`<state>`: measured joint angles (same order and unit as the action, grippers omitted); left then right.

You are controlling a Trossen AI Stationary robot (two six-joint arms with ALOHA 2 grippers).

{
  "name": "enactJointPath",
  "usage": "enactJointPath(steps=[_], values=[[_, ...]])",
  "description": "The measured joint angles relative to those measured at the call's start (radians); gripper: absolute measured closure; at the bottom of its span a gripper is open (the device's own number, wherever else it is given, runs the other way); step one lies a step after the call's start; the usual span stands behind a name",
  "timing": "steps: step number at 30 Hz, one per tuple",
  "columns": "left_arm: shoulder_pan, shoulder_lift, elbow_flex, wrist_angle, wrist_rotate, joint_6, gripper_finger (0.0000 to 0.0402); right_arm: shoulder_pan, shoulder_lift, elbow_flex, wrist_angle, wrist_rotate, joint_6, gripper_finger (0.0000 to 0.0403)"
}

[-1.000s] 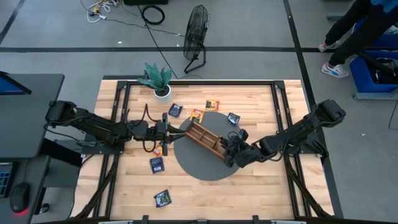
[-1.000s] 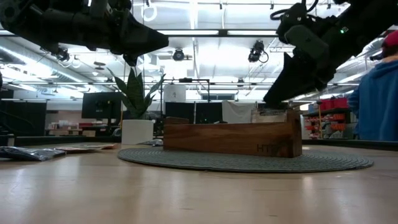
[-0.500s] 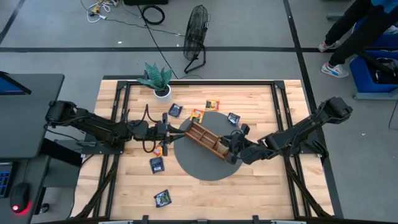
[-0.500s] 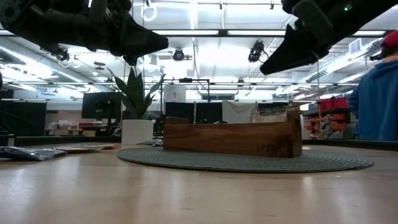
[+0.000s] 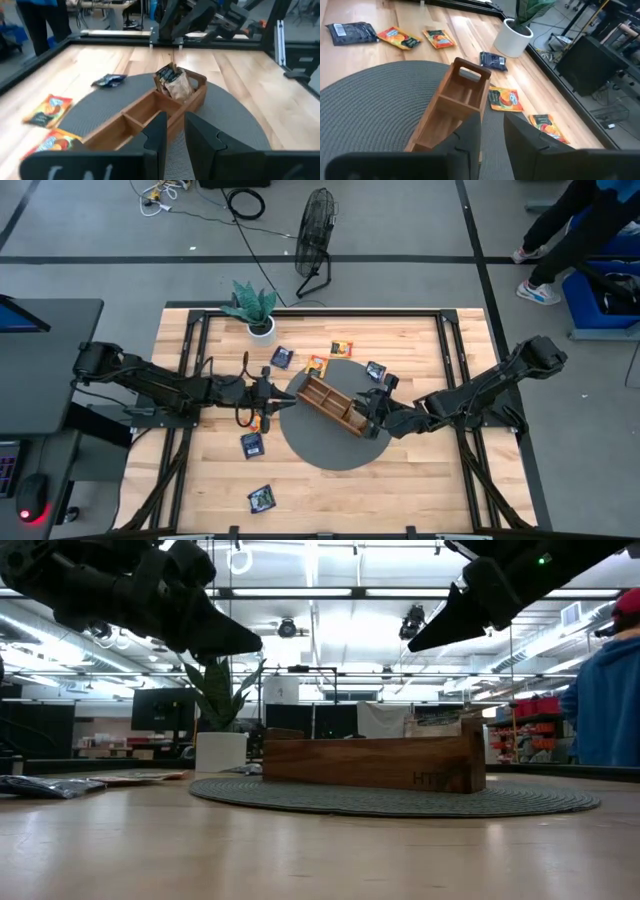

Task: Pick & Place Tea
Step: Put the orange tea bag into the middle section of the wooden organizer

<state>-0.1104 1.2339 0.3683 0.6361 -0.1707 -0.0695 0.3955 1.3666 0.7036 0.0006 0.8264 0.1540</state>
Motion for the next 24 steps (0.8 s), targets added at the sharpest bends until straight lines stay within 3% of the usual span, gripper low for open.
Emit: enactJointPath(steps=[5,12,17,24], values=[[0.001,-0.002,0.000,-0.045,0.020,-0.058,0.0333,-0.028,0.000,0.000,0.022,-0.005,-0.050,0.0312],[0.002,-0.002,0.000,-0.331,0.031,-0.132,0.0333,-0.059,0.000,0.000,0.040,-0.037,-0.096,0.0312],[0.003,-0.001,0.000,-0.432,0.030,-0.182,0.0333,-0.082,0.000,0.000,0.067,-0.042,-0.125,0.0312],[0.001,-0.095,0.000,-0.532,-0.080,-0.275,0.0333,-0.091,0.000,0.000,0.065,-0.094,-0.109,0.0312]])
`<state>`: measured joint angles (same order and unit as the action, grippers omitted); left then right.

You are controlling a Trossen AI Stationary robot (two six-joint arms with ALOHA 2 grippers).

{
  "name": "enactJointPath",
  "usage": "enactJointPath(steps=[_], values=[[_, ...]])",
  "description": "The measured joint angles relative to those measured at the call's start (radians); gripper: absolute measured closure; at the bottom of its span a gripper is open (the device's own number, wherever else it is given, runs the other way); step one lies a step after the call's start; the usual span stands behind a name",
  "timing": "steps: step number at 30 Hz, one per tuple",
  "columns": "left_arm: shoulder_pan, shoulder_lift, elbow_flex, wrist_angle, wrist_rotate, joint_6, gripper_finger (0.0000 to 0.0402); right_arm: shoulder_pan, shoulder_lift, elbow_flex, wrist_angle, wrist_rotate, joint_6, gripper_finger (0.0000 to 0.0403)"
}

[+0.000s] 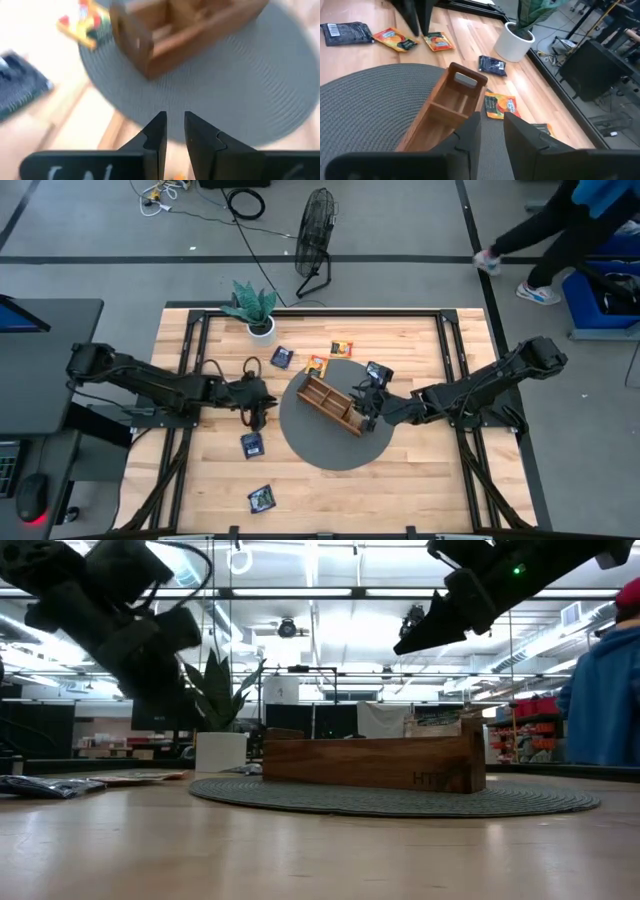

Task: Pick & Place Tea
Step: Put the orange tea bag into the middle section of the wooden organizer

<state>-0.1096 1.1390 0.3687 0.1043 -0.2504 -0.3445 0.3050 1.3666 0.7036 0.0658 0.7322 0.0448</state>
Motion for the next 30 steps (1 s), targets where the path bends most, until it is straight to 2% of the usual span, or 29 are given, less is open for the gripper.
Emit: enactJointPath(steps=[7,11,16,25,30], values=[[-0.008,-0.213,0.001,0.036,0.008,0.108,0.0333,0.000,0.000,0.000,0.000,-0.042,0.023,0.0312],[-0.008,-0.311,0.001,-0.081,0.026,0.061,0.0333,0.006,0.000,0.000,-0.012,-0.045,0.026,0.0312],[-0.008,-0.410,0.000,-0.294,0.026,-0.052,0.0333,0.013,0.000,0.000,-0.014,-0.045,0.026,0.0312],[-0.008,-0.527,0.000,-0.658,0.008,-0.348,0.0333,0.013,0.000,0.000,-0.009,-0.045,0.022,0.0312],[-0.008,-0.531,0.000,-0.680,0.042,-0.393,0.0333,0.013,0.000,0.000,-0.002,-0.045,0.017,0.0312]])
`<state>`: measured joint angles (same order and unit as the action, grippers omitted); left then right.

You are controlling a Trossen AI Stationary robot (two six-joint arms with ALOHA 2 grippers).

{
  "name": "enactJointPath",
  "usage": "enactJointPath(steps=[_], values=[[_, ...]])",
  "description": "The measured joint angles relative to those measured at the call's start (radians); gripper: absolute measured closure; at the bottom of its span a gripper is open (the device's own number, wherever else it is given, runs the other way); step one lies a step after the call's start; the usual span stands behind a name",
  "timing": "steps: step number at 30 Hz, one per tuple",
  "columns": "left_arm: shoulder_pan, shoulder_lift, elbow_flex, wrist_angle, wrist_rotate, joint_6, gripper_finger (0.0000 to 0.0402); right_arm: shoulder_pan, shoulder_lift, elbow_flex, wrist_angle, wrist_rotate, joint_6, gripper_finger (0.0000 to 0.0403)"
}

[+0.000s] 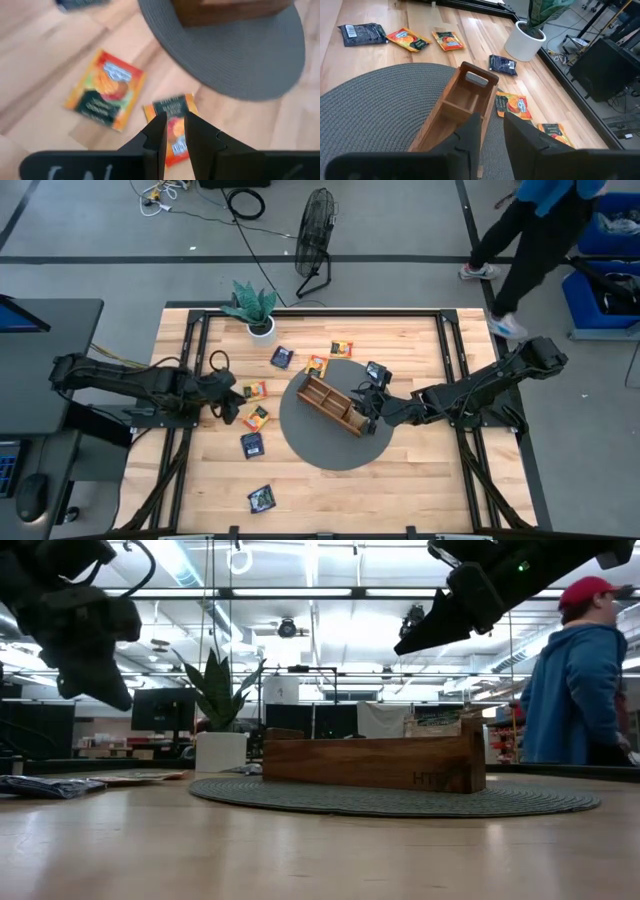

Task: Pick & Place Tea
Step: Put the orange tea bag into the middle section of the wooden organizer

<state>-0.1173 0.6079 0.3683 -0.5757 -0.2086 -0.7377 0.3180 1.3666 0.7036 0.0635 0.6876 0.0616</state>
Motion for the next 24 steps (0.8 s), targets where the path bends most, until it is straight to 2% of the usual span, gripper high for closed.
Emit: enactJointPath(steps=[7,10,17,20,24], values=[[-0.005,0.004,0.000,-0.027,0.084,-0.088,0.0324,0.000,0.000,0.000,0.003,-0.022,-0.001,0.0312],[-0.014,0.022,0.000,-0.029,0.092,-0.090,0.0293,0.000,0.000,0.000,0.005,-0.034,0.000,0.0312],[-0.036,0.121,0.000,-0.021,0.085,-0.129,0.0190,0.000,0.000,0.000,0.008,-0.035,0.002,0.0312],[-0.045,0.181,0.000,-0.014,0.086,-0.136,0.0167,0.000,0.000,0.000,0.008,-0.045,0.002,0.0312],[-0.049,0.247,0.000,-0.012,0.079,-0.143,0.0159,0.000,0.000,0.000,0.012,-0.051,0.002,0.0312]])
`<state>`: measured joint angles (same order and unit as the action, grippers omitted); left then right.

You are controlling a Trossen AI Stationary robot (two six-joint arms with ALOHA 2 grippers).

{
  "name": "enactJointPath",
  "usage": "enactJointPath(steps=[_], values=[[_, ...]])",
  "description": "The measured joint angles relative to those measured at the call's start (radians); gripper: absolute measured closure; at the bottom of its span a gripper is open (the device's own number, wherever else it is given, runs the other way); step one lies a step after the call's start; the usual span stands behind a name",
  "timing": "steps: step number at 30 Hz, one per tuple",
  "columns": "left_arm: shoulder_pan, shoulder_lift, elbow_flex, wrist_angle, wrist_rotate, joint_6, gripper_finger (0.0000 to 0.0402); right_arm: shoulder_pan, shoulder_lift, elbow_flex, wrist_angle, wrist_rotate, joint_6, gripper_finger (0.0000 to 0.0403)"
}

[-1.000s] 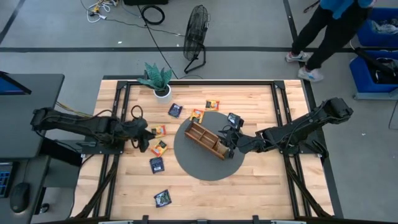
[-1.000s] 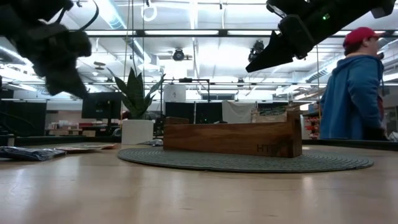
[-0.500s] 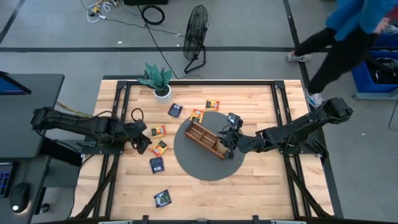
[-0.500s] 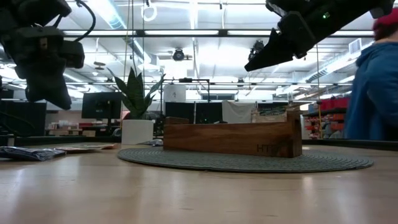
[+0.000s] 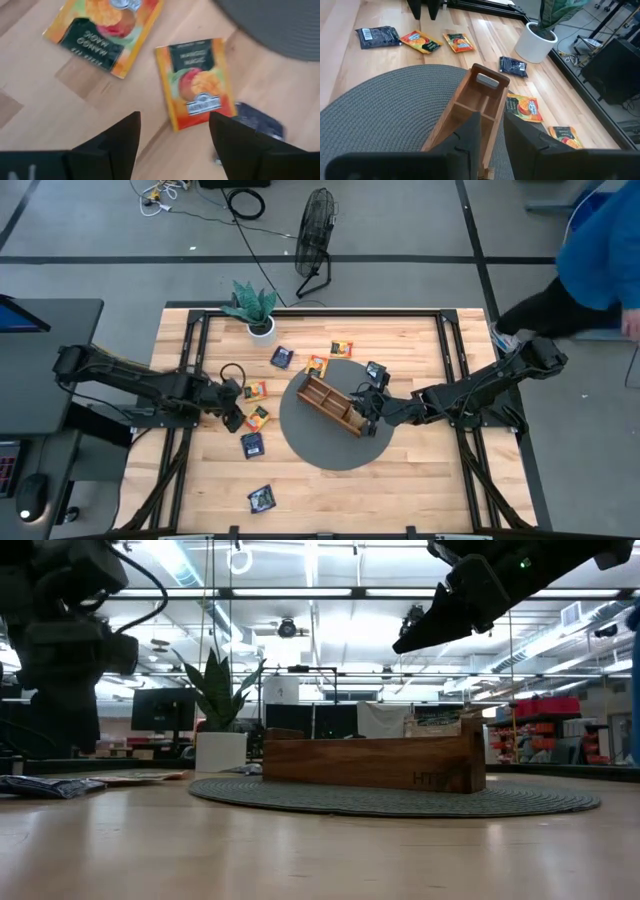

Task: Pick & Place Tea
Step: Put the orange tea bag into the middle section of the wooden organizer

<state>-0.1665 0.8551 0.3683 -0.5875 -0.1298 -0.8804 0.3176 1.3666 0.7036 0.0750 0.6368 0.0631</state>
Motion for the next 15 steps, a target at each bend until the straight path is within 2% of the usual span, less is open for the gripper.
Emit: enactJointPath(steps=[15], values=[[0.000,0.208,0.000,0.108,0.021,0.009,0.0179,0.000,0.000,0.000,0.000,-0.002,0.000,0.0312]])
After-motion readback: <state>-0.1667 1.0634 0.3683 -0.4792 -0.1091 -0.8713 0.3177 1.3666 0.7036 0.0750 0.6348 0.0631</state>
